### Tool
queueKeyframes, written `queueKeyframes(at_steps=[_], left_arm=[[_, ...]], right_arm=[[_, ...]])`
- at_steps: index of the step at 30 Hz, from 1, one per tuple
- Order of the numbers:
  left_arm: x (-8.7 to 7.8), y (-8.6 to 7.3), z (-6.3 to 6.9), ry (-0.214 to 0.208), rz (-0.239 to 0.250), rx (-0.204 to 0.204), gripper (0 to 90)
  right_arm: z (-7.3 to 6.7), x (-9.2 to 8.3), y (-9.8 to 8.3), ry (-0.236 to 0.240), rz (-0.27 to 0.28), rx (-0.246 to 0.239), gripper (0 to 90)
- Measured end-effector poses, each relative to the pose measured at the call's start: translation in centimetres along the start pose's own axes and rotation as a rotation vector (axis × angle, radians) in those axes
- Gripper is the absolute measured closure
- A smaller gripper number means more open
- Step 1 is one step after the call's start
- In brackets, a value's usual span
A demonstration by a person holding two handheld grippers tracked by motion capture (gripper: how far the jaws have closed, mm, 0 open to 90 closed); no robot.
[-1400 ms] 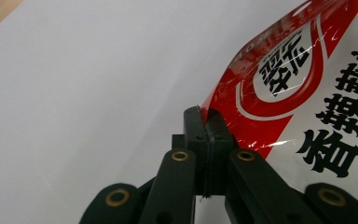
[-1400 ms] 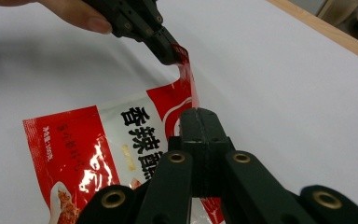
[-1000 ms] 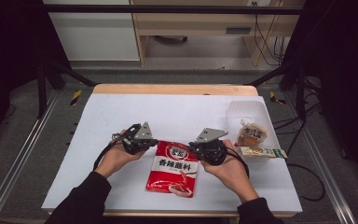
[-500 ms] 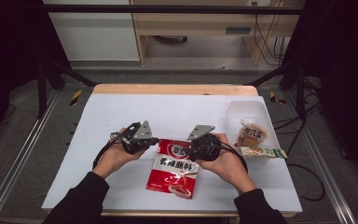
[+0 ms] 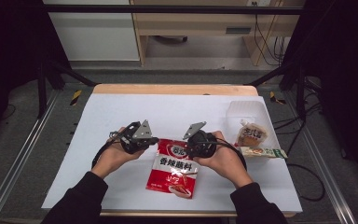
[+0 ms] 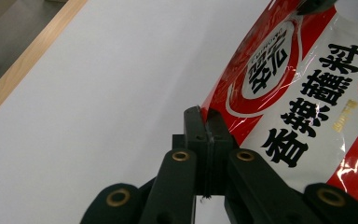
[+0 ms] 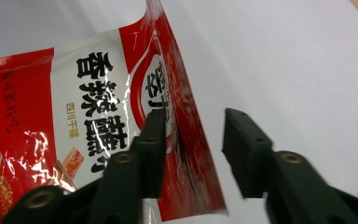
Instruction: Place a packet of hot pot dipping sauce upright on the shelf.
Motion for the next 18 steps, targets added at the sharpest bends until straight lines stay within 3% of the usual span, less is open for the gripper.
queueKeyframes(at_steps=[9, 18], left_arm=[[-0.19, 0.05, 0.03, -0.001, 0.000, 0.003, 90.0], [-0.31, 0.02, -0.03, -0.006, 0.002, -0.006, 90.0]], right_arm=[[-0.38, 0.36, -0.04, 0.024, -0.055, -0.005, 85.1], [-0.52, 0.29, 0.28, 0.035, -0.063, -0.010, 88.9]])
Point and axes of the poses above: each handheld gripper's, and its own axes: x roughly forward along the jaws, y roughly out of its top, z roughly to its right, the point moved 5 cm from there along x, roughly forward along the jaws, and after that the axes turned 1 degree about -z, right-handed, at the moved point
